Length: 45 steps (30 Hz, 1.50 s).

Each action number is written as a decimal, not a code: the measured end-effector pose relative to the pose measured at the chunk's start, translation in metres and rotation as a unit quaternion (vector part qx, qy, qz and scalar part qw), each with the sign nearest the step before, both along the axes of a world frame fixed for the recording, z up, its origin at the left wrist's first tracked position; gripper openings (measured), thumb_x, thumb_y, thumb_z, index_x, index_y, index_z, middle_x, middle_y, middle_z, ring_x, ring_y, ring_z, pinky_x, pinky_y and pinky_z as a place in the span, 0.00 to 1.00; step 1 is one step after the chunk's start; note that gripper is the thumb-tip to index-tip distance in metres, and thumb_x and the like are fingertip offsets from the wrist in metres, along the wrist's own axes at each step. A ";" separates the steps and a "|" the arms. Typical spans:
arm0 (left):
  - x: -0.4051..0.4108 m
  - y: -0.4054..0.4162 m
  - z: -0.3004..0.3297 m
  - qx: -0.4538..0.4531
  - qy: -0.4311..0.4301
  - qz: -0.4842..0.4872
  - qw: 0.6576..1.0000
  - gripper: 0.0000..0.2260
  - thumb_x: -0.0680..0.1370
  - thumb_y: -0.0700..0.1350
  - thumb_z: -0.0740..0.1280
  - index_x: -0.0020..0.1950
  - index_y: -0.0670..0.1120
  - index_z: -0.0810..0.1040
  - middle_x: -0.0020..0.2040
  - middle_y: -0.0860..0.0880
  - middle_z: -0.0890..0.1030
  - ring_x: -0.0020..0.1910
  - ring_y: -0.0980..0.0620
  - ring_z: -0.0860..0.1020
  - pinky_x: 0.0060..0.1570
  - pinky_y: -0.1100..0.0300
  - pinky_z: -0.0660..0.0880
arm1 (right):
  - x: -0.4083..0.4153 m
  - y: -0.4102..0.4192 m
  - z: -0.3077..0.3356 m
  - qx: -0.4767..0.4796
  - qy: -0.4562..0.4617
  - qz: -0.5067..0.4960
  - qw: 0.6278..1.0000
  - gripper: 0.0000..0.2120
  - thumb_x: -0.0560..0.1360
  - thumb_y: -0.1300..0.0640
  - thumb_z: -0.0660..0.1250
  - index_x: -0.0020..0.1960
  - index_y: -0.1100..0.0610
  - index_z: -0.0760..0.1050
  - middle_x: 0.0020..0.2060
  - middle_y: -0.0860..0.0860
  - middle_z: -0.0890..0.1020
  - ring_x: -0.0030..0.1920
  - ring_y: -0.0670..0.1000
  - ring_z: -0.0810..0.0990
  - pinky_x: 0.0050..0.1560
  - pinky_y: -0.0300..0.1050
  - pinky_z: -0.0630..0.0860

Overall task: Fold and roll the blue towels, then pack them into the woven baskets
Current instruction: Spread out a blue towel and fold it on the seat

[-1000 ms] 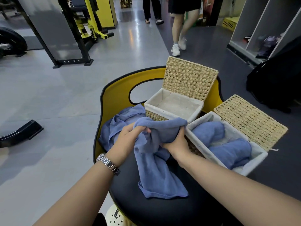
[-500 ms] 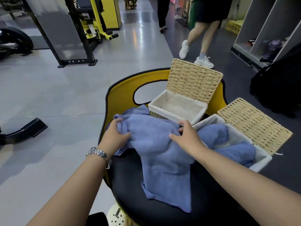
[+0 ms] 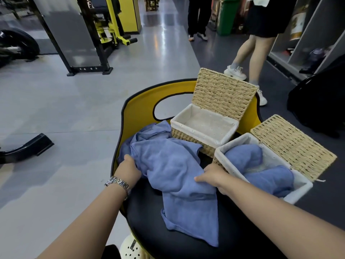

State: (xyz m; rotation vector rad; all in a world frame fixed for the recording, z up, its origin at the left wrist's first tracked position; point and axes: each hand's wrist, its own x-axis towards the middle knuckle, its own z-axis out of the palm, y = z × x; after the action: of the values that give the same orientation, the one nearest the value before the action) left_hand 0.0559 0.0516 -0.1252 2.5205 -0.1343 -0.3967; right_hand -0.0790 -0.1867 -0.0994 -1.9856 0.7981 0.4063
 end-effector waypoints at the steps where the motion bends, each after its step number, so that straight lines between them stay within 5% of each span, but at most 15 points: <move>1: -0.002 0.000 0.007 -0.011 -0.010 0.024 1.000 0.12 0.72 0.38 0.67 0.52 0.40 0.67 0.41 0.43 0.78 0.40 0.43 0.78 0.34 0.59 0.68 | 0.000 0.001 0.004 0.043 0.004 -0.016 0.999 0.07 0.72 0.58 0.71 0.41 0.59 0.74 0.40 0.52 0.78 0.39 0.48 0.75 0.33 0.40 0.69; 4: 0.002 0.001 0.017 0.033 -0.025 0.001 0.999 0.03 0.73 0.36 0.63 0.39 0.41 0.73 0.36 0.42 0.77 0.42 0.39 0.78 0.36 0.58 0.69 | 0.002 -0.001 0.012 0.105 -0.031 -0.046 0.993 0.04 0.71 0.58 0.67 0.44 0.58 0.75 0.46 0.54 0.81 0.47 0.52 0.79 0.43 0.45 0.74; 6: 0.002 -0.001 0.027 0.048 -0.015 -0.006 0.999 0.10 0.77 0.37 0.61 0.34 0.43 0.71 0.42 0.39 0.79 0.47 0.38 0.78 0.42 0.57 0.71 | 0.003 -0.005 0.016 0.075 -0.062 -0.037 0.995 0.04 0.71 0.57 0.65 0.42 0.57 0.72 0.44 0.54 0.80 0.45 0.52 0.78 0.41 0.46 0.71; 11: -0.005 -0.013 0.039 -0.165 -0.001 0.096 0.982 0.08 0.80 0.44 0.59 0.57 0.45 0.63 0.57 0.35 0.76 0.50 0.37 0.78 0.50 0.48 0.76 | 0.003 -0.014 0.026 0.056 -0.203 -0.064 0.976 0.09 0.71 0.64 0.68 0.41 0.56 0.68 0.35 0.53 0.69 0.37 0.49 0.68 0.37 0.45 0.63; 15: -0.026 -0.025 0.038 -0.400 0.251 0.218 0.854 0.27 0.80 0.46 0.64 0.72 0.53 0.51 0.60 0.39 0.74 0.47 0.37 0.81 0.36 0.49 0.79 | 0.002 -0.018 0.028 0.214 -0.254 -0.150 0.931 0.16 0.70 0.69 0.69 0.34 0.54 0.66 0.32 0.52 0.69 0.37 0.50 0.69 0.38 0.42 0.65; 18: -0.045 -0.035 0.027 -0.440 0.345 0.252 0.790 0.13 0.80 0.36 0.61 0.64 0.38 0.67 0.52 0.38 0.77 0.42 0.43 0.78 0.25 0.56 0.79 | 0.001 -0.017 0.025 0.331 -0.245 -0.189 0.891 0.12 0.72 0.71 0.67 0.37 0.57 0.72 0.37 0.56 0.77 0.39 0.52 0.76 0.42 0.43 0.73; 20: -0.054 -0.041 0.020 -0.439 0.369 0.262 0.776 0.05 0.80 0.33 0.58 0.50 0.39 0.73 0.41 0.42 0.78 0.37 0.48 0.76 0.21 0.63 0.76 | 0.000 -0.017 0.026 0.348 -0.251 -0.192 0.883 0.09 0.72 0.72 0.67 0.43 0.59 0.75 0.42 0.59 0.79 0.44 0.55 0.79 0.47 0.46 0.76; 25: -0.052 -0.040 0.013 -0.363 0.387 0.252 0.809 0.12 0.77 0.48 0.67 0.35 0.49 0.70 0.20 0.54 0.73 0.17 0.58 0.68 0.26 0.65 0.58 | -0.001 -0.019 0.032 0.288 -0.257 -0.169 0.907 0.10 0.71 0.72 0.67 0.46 0.59 0.79 0.45 0.56 0.81 0.45 0.52 0.80 0.48 0.42 0.77; 28: -0.051 -0.037 0.016 -0.362 0.320 0.249 0.839 0.07 0.74 0.47 0.72 0.40 0.48 0.75 0.26 0.53 0.77 0.24 0.57 0.71 0.21 0.68 0.64 | -0.001 -0.023 0.032 0.183 -0.271 -0.140 0.935 0.09 0.71 0.67 0.71 0.43 0.54 0.82 0.44 0.50 0.83 0.50 0.49 0.80 0.56 0.42 0.75; 31: -0.050 -0.036 0.023 -0.324 0.124 0.211 0.914 0.11 0.73 0.41 0.72 0.51 0.39 0.74 0.42 0.44 0.79 0.39 0.49 0.77 0.38 0.62 0.73 | -0.002 -0.025 0.035 0.116 -0.294 -0.119 0.941 0.08 0.71 0.64 0.72 0.42 0.51 0.83 0.42 0.46 0.84 0.48 0.43 0.80 0.51 0.34 0.72; 33: -0.049 -0.035 0.031 -0.286 0.050 0.183 0.939 0.13 0.73 0.42 0.73 0.45 0.40 0.69 0.39 0.44 0.76 0.40 0.48 0.74 0.38 0.61 0.71 | -0.003 -0.027 0.039 0.094 -0.303 -0.112 0.942 0.08 0.72 0.64 0.72 0.43 0.51 0.83 0.42 0.46 0.84 0.47 0.42 0.80 0.48 0.32 0.72; 36: -0.047 -0.030 0.039 -0.344 0.095 0.160 0.920 0.12 0.74 0.44 0.72 0.36 0.43 0.71 0.31 0.48 0.73 0.32 0.52 0.71 0.28 0.66 0.68 | -0.004 -0.029 0.043 0.064 -0.313 -0.101 0.942 0.08 0.72 0.65 0.71 0.45 0.53 0.83 0.43 0.49 0.85 0.47 0.45 0.81 0.50 0.36 0.75; 39: -0.048 -0.028 0.049 -0.430 0.134 0.160 0.878 0.10 0.76 0.46 0.69 0.40 0.44 0.70 0.34 0.47 0.70 0.33 0.52 0.69 0.31 0.61 0.66 | -0.006 -0.032 0.048 0.056 -0.327 -0.105 0.938 0.10 0.72 0.65 0.70 0.46 0.51 0.84 0.41 0.53 0.85 0.46 0.51 0.81 0.49 0.46 0.77; 41: -0.048 -0.030 0.058 -0.417 0.098 0.137 0.893 0.09 0.78 0.46 0.66 0.41 0.44 0.70 0.33 0.48 0.70 0.33 0.53 0.69 0.31 0.60 0.66 | -0.006 -0.035 0.051 0.037 -0.342 -0.113 0.932 0.11 0.73 0.64 0.70 0.46 0.49 0.83 0.39 0.59 0.84 0.42 0.55 0.81 0.45 0.51 0.77; 45: -0.045 -0.026 0.079 -0.417 0.033 0.064 0.906 0.16 0.73 0.53 0.69 0.46 0.40 0.73 0.38 0.45 0.78 0.38 0.48 0.77 0.38 0.54 0.74 | -0.010 -0.043 0.061 0.001 -0.391 -0.160 0.907 0.11 0.73 0.65 0.69 0.47 0.49 0.81 0.39 0.51 0.84 0.40 0.48 0.80 0.41 0.40 0.75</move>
State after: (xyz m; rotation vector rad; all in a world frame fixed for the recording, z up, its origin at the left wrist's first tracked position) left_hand 0.0112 0.0252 -0.0466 1.6548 -0.0854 -0.2851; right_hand -0.0894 -0.2294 -0.0387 -1.7444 0.5687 -0.5612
